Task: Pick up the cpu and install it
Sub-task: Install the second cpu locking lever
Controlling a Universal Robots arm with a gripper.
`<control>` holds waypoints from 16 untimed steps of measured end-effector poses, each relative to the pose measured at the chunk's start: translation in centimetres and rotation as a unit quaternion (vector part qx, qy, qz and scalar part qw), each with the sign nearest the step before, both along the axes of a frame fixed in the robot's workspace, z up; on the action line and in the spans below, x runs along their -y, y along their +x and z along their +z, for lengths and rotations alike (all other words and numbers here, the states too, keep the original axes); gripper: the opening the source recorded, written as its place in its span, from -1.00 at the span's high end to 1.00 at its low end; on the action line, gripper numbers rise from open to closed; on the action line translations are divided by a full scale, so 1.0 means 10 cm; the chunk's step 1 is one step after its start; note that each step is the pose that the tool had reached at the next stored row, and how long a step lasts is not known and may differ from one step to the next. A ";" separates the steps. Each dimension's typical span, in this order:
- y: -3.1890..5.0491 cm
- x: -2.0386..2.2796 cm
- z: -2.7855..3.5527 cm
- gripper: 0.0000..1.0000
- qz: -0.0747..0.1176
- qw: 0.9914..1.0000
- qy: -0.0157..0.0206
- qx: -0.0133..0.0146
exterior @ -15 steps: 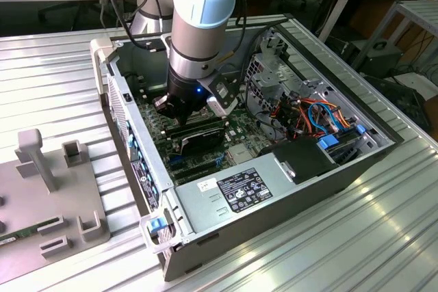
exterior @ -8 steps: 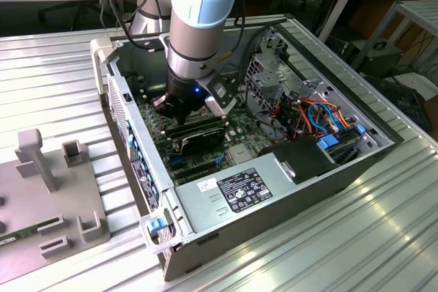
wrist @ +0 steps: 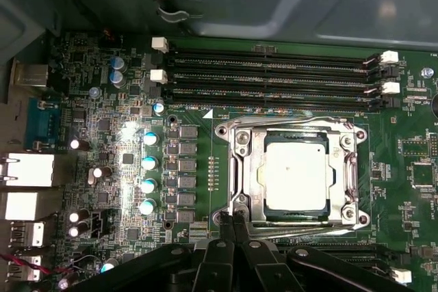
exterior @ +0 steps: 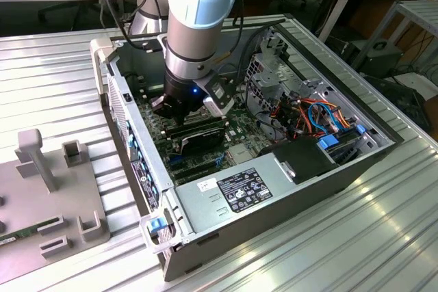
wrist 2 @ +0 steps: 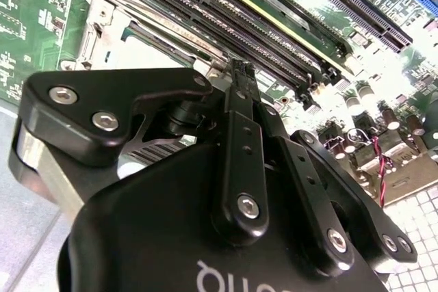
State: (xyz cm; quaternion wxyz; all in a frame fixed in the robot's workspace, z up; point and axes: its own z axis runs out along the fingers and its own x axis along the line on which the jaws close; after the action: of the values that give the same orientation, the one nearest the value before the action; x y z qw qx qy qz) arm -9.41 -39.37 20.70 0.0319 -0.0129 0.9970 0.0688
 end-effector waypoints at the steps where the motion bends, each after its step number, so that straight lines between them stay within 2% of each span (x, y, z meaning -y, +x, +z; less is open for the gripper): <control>1: -0.002 0.000 -0.001 0.79 0.000 1.000 0.000 0.000; 16: -0.039 -0.024 -0.055 0.79 0.000 1.000 0.000 0.001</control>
State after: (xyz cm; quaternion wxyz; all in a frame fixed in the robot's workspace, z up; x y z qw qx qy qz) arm -9.81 -39.13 20.15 0.0327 -0.0129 0.9970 0.0691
